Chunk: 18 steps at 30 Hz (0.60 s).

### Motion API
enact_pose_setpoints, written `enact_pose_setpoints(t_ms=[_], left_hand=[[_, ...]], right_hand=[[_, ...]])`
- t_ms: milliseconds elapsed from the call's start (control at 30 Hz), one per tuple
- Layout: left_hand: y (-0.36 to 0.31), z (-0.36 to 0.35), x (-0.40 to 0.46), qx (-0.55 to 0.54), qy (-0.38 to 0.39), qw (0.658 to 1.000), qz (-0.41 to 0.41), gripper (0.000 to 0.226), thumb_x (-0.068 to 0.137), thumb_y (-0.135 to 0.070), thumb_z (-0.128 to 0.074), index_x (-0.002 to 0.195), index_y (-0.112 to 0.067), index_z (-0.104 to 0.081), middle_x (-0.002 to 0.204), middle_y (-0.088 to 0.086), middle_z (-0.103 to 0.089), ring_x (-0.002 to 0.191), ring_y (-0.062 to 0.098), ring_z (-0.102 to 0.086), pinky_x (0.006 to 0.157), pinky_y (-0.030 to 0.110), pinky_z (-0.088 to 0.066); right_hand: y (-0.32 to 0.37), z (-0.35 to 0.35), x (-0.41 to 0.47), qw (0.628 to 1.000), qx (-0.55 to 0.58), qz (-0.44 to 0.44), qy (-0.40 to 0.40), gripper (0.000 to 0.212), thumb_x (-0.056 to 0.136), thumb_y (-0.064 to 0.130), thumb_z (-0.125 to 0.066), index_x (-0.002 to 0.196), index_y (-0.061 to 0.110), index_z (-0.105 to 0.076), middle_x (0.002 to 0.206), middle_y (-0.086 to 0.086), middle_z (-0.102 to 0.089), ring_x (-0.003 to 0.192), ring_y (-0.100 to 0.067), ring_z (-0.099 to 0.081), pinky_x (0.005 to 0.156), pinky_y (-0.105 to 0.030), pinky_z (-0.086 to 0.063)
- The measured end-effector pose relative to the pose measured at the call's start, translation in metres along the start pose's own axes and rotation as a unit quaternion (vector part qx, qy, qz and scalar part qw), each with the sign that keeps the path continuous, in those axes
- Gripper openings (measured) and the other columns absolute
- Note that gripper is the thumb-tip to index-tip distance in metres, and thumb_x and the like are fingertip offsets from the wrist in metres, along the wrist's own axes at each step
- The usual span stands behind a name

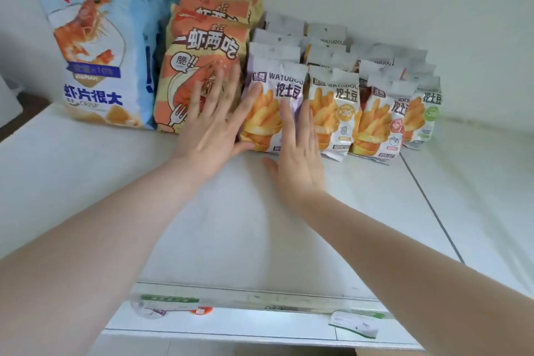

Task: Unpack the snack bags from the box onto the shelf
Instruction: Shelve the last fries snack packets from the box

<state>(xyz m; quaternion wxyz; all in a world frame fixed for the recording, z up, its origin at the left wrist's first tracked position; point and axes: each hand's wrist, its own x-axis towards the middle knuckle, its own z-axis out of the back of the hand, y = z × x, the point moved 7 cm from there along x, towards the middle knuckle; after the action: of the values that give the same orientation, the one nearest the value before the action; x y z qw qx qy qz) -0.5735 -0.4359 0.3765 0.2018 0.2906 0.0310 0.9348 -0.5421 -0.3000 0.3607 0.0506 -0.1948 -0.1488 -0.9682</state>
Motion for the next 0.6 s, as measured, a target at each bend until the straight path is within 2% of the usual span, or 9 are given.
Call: enact_pose_setpoints(t_ms=[100,167,233,267,333,433,600], left_hand=[[0.001,-0.002,0.003,-0.001,0.011,1.000,0.006,0.103,0.080,-0.062,-0.051,0.153,-0.022,0.010,0.160,0.019,0.008,0.148,0.036,0.005,0.118,0.056,-0.003],[-0.002,0.004,0.002,-0.011,0.007,1.000,0.007,0.099,0.081,-0.062,-0.047,0.154,-0.021,0.007,0.159,0.022,0.007,0.148,0.036,0.005,0.118,0.056,-0.003],[-0.008,0.011,0.004,-0.025,-0.010,1.000,-0.003,0.095,0.083,-0.062,-0.042,0.154,-0.020,0.004,0.158,0.024,0.006,0.147,0.038,0.004,0.118,0.056,-0.004],[-0.014,0.014,0.007,-0.028,-0.017,0.999,-0.019,0.095,0.083,-0.061,-0.044,0.154,-0.020,0.003,0.158,0.025,0.006,0.147,0.038,0.004,0.118,0.057,-0.004],[-0.029,0.017,0.017,-0.023,-0.019,0.998,-0.061,0.100,0.081,-0.060,-0.051,0.154,-0.019,0.003,0.158,0.023,0.007,0.147,0.038,0.005,0.118,0.057,-0.003],[-0.042,0.014,0.028,0.005,-0.008,0.995,-0.095,0.109,0.077,-0.064,-0.055,0.154,-0.016,0.005,0.159,0.022,0.008,0.147,0.037,0.004,0.118,0.056,-0.005],[-0.042,0.005,0.030,0.030,-0.001,0.995,-0.100,0.110,0.076,-0.063,-0.054,0.154,-0.013,0.006,0.159,0.023,0.008,0.147,0.038,0.004,0.119,0.054,-0.007]], right_hand=[[-0.001,-0.004,0.007,1.000,0.021,0.000,-0.002,0.096,0.089,-0.001,-0.055,0.155,0.028,0.009,0.164,-0.012,0.010,0.152,-0.023,0.009,0.123,-0.035,0.001],[-0.003,0.004,0.002,0.999,0.028,0.021,-0.019,0.094,0.089,0.007,-0.060,0.156,0.026,0.002,0.164,-0.010,0.005,0.152,-0.024,0.006,0.124,-0.038,-0.002],[-0.018,0.023,-0.002,0.996,0.053,0.020,-0.065,0.087,0.091,0.027,-0.061,0.157,0.024,-0.006,0.165,-0.009,-0.001,0.152,-0.025,0.001,0.123,-0.041,-0.004],[-0.033,0.034,-0.002,0.994,0.063,-0.009,-0.092,0.086,0.090,0.036,-0.061,0.157,0.023,-0.008,0.165,-0.009,-0.002,0.152,-0.026,0.000,0.123,-0.044,-0.005],[-0.072,0.051,0.001,0.982,0.065,-0.122,-0.127,0.094,0.087,0.048,-0.061,0.157,0.024,-0.003,0.164,-0.010,0.003,0.152,-0.027,0.003,0.122,-0.048,-0.004],[-0.121,0.053,0.006,0.961,0.063,-0.252,-0.098,0.110,0.080,0.069,-0.059,0.156,0.028,0.009,0.163,-0.012,0.015,0.151,-0.031,0.012,0.121,-0.051,0.001],[-0.137,0.039,0.013,0.965,0.057,-0.248,-0.066,0.112,0.075,0.079,-0.054,0.154,0.034,0.013,0.162,-0.011,0.020,0.149,-0.032,0.018,0.119,-0.054,0.002]])
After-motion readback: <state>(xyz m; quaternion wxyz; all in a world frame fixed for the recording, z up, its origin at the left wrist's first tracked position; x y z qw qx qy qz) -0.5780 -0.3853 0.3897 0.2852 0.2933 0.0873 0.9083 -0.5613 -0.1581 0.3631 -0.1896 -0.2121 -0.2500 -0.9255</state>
